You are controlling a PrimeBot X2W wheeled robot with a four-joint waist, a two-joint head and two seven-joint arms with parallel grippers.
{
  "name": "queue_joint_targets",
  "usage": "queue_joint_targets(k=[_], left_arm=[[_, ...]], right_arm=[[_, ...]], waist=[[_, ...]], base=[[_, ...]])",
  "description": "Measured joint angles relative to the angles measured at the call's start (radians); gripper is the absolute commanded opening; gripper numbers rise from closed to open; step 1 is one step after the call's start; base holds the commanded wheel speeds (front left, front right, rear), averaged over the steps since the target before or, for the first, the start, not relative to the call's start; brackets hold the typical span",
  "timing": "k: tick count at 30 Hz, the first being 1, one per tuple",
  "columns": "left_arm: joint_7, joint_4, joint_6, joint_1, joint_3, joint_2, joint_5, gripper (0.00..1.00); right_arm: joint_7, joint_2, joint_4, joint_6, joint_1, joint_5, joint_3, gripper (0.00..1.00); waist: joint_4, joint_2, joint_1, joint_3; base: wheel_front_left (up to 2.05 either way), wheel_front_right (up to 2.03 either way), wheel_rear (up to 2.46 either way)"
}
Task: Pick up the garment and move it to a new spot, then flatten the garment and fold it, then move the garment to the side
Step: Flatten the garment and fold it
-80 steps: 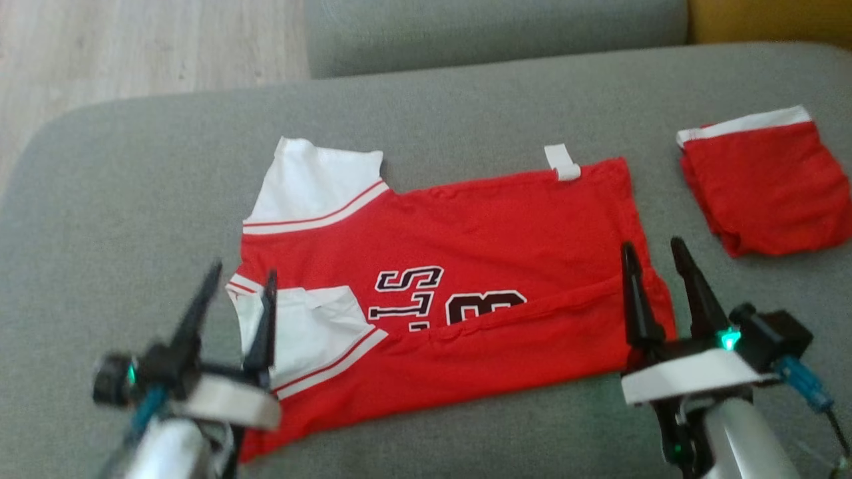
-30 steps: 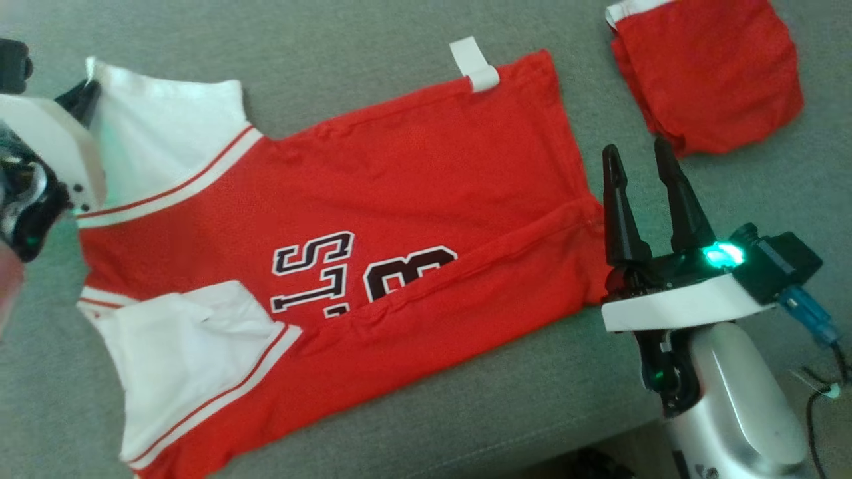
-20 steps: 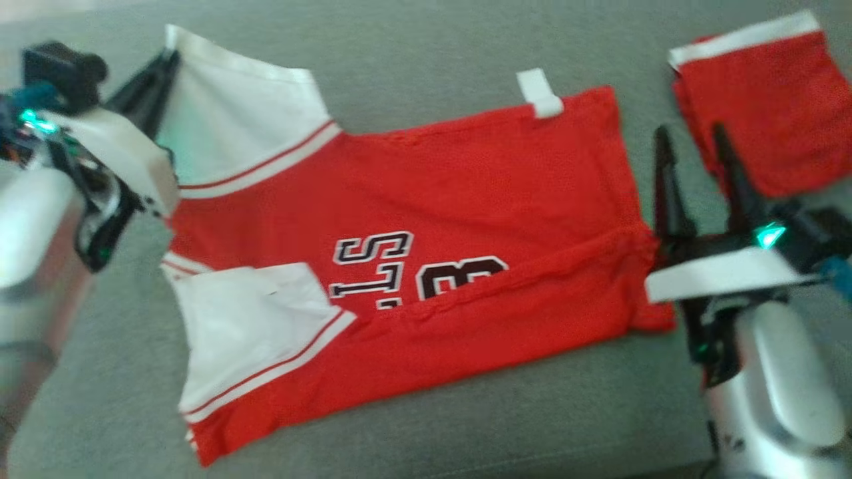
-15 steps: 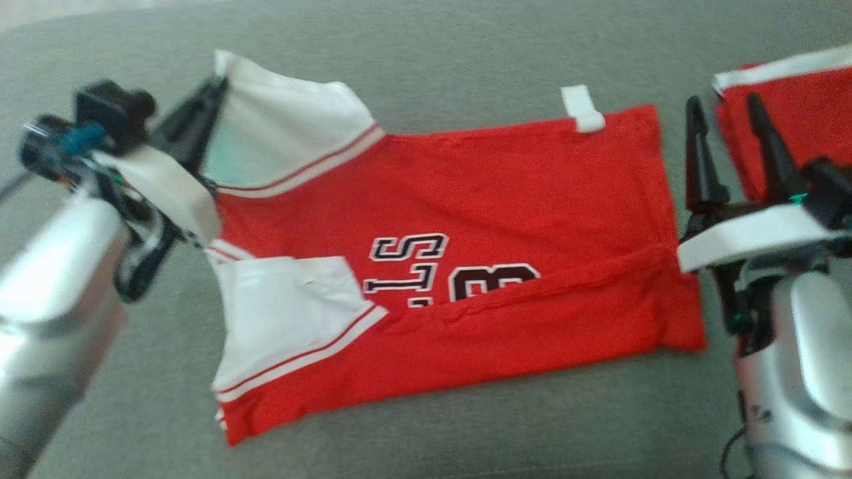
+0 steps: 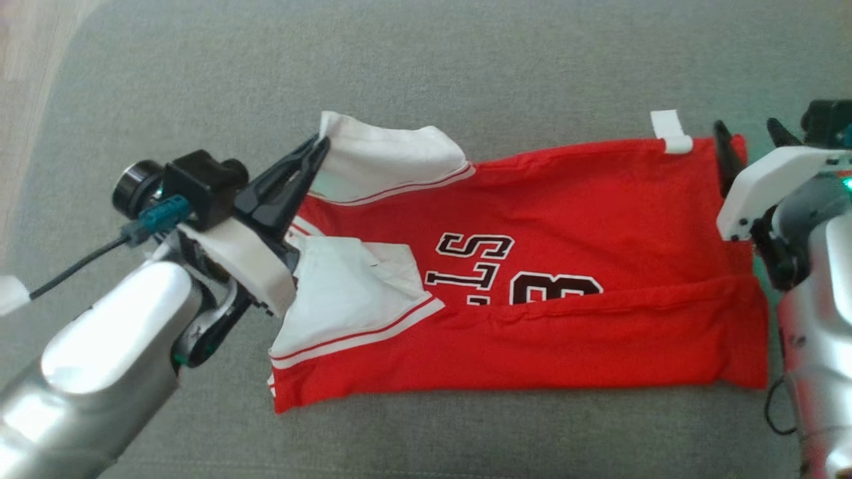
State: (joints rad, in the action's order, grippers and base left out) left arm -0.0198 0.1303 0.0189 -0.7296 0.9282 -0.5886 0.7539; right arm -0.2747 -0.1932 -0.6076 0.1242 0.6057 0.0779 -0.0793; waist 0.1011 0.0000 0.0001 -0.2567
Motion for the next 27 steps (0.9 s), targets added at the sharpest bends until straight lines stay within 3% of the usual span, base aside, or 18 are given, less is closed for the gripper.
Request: queue_joint_targets(k=[6, 16, 17, 18, 27], left_arm=[[-0.015, -0.041, 0.012, 0.000, 0.006, -0.002, 0.000, 0.00], [-0.023, -0.052, 0.013, -0.004, 0.006, -0.003, 0.000, 0.00], [-0.023, -0.051, 0.013, -0.005, 0.006, -0.003, 0.000, 0.00], [-0.023, -0.049, 0.013, -0.006, 0.006, -0.003, 0.000, 0.00], [-0.024, 0.045, 0.011, -0.037, -0.034, -0.008, 0.043, 0.00]], right_arm=[[-0.003, -0.011, -0.181, 0.000, 0.091, -0.091, -0.064, 1.00], [0.023, -0.014, -0.365, 0.000, 0.202, -0.160, -0.066, 1.00], [0.026, -0.014, -0.379, 0.000, 0.212, -0.161, -0.062, 0.69], [0.032, -0.014, -0.391, 0.000, 0.220, -0.165, -0.056, 0.00], [0.148, -0.012, -0.429, 0.000, 0.274, -0.120, 0.029, 0.00]], waist=[[0.021, 0.0000, 0.0000, -0.031], [0.026, 0.0000, 0.0001, -0.064], [0.025, 0.0000, 0.0001, -0.064], [0.022, 0.0000, 0.0000, -0.063], [-0.019, 0.0000, 0.0000, -0.042]], base=[[0.00, 0.00, 0.00], [0.00, 0.00, 0.00], [0.00, 0.00, 0.00], [0.00, 0.00, 0.00], [0.00, 0.00, 0.00]])
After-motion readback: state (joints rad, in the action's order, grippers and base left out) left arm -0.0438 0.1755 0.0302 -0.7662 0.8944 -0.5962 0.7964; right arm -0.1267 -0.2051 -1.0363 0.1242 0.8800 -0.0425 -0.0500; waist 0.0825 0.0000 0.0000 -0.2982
